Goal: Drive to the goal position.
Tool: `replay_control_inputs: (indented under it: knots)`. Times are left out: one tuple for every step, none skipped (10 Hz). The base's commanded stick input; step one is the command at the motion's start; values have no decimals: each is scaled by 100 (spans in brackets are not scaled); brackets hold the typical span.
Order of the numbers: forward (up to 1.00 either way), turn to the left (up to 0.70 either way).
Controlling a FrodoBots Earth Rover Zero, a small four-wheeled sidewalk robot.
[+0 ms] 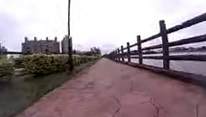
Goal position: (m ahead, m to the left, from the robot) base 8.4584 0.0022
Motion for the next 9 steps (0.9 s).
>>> replay_control_inputs:
  knots:
    - [100, 0]
    - [100, 0]
    - [100, 0]
    - [100, 0]
    - [100, 0]
    - [100, 0]
    - [100, 0]
    - [100, 0]
    - [100, 0]
